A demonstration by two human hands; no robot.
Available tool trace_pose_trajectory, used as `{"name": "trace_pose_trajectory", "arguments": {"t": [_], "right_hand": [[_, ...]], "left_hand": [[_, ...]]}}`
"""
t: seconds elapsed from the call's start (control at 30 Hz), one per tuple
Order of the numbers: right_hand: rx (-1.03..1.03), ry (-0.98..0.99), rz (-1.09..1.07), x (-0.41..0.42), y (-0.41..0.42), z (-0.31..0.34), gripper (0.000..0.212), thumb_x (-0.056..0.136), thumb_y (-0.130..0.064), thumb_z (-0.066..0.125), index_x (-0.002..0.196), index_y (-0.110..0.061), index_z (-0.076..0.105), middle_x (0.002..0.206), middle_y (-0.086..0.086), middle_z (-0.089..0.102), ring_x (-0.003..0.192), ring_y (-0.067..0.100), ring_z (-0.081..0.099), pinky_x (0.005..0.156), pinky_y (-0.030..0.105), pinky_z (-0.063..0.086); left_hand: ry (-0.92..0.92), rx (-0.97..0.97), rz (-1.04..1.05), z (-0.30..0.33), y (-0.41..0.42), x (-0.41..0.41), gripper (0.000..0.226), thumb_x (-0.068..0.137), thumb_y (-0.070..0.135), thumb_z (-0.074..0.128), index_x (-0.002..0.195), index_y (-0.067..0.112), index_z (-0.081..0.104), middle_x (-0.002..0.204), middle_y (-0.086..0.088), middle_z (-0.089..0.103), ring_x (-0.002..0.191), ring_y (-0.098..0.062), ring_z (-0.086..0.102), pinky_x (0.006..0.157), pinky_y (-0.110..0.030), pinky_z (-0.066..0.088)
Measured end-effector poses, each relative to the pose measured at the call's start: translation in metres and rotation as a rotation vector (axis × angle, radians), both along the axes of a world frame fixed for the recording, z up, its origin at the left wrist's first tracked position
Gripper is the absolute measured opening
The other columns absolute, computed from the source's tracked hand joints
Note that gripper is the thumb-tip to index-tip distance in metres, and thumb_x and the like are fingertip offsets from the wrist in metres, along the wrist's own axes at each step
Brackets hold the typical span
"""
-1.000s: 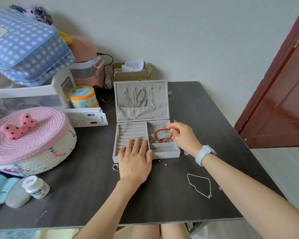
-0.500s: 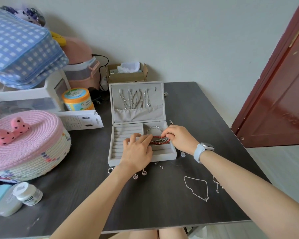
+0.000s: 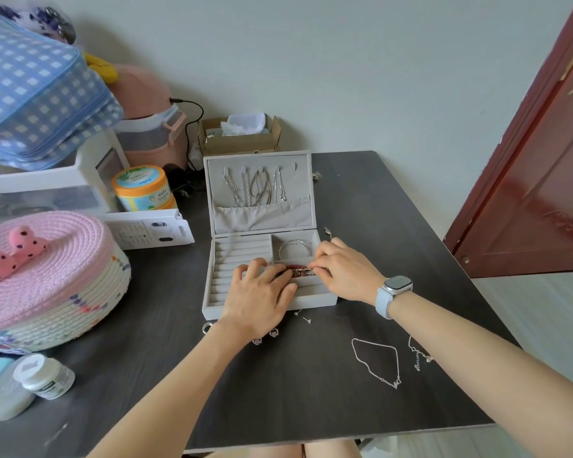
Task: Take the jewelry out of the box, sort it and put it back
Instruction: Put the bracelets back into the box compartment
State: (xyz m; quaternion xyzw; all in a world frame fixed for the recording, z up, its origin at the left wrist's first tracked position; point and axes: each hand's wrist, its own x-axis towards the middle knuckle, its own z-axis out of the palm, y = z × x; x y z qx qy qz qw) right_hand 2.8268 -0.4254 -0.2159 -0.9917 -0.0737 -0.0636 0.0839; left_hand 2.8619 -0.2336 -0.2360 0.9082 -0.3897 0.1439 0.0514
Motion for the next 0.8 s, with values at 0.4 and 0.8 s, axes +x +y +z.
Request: {"name": "trace_pose_trajectory", "arguments": {"t": [0.4, 0.8], "right_hand": [[0.202, -0.214, -0.093, -0.038, -0.011, 0.015, 0.037, 0.096, -0.020, 0.034, 0.130, -0.013, 0.047, 0.133, 0.005, 0.050, 0.121, 0.025, 0.042, 0.100, 0.039, 0.037], [0.685, -0.468, -0.551, -0.155, -0.040, -0.015, 0.026, 0.091, -0.002, 0.043, 0.111, -0.008, 0.059, 0.097, 0.000, 0.062, 0.095, 0.020, 0.058, 0.079, 0.008, 0.038]], "left_hand": [[0.136, -0.183, 0.048, 0.019, -0.009, -0.016, 0.050, 0.086, 0.035, 0.030, 0.115, 0.010, 0.061, 0.128, -0.010, 0.058, 0.117, -0.040, 0.052, 0.092, -0.053, 0.043], [0.304, -0.352, -0.051, -0.024, -0.038, -0.123, 0.040, 0.082, 0.035, 0.047, 0.110, 0.014, 0.064, 0.113, -0.002, 0.064, 0.101, -0.026, 0.060, 0.080, -0.039, 0.048]]}}
